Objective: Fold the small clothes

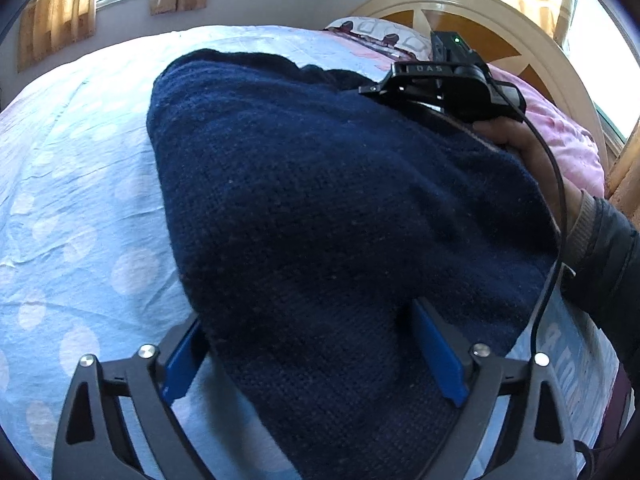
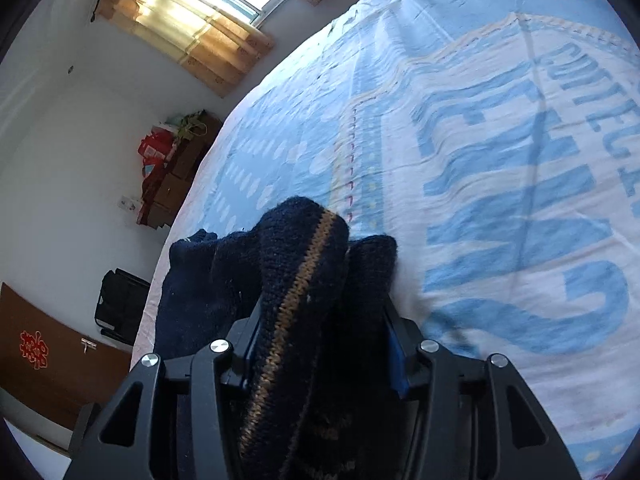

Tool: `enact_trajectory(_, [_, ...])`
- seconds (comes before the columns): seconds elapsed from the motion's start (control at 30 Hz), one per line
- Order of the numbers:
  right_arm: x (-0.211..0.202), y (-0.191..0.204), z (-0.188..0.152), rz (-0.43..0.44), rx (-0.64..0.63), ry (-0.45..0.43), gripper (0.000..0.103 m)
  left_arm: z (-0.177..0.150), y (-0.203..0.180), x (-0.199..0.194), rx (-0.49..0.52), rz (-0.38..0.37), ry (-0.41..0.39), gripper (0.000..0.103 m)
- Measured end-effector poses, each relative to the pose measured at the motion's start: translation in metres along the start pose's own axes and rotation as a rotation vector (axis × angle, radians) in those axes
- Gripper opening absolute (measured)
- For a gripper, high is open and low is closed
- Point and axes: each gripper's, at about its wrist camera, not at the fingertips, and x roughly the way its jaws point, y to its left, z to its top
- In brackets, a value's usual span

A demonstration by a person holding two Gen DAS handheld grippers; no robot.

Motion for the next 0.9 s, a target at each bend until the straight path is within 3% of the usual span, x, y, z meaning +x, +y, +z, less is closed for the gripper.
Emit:
enact_trajectory(0.03, [-0.001,-0.001,0.001,0.013,0.009,0.006,0.041,0.000,-0.001,-0.001,0.006,0.001,-0.006,0.085])
enact_trajectory(0.2, [-0.007,0.011,-0.006,0.027,-0.017,-0.028,0.033,-0.001,-0.006,-0.012,0.035,0.021,-0.039,0.039])
enact_trajectory(0.3, [-0.021,0.024,-0.012,0.049,-0.025,-0.081,0.032,-0.001,-0.007,-0.021,0.055,0.038,-0.045,0.026])
enact_trajectory(0.4, [-0.035,0.042,-0.018,0.079,-0.045,-0.113,0.032,-0.003,-0.006,-0.034,0.058,0.032,-0.053,0.023])
enact_trajectory(0.57, [-0.042,0.078,-0.028,0.057,-0.104,-0.110,0.031,-0.010,-0.010,-0.054,0.076,0.037,-0.074,0.023])
enact_trajectory(0.9, [-0.032,0.124,-0.047,0.100,-0.130,-0.093,0.031,-0.032,0.006,-0.115,0.033,0.070,-0.128,0.022])
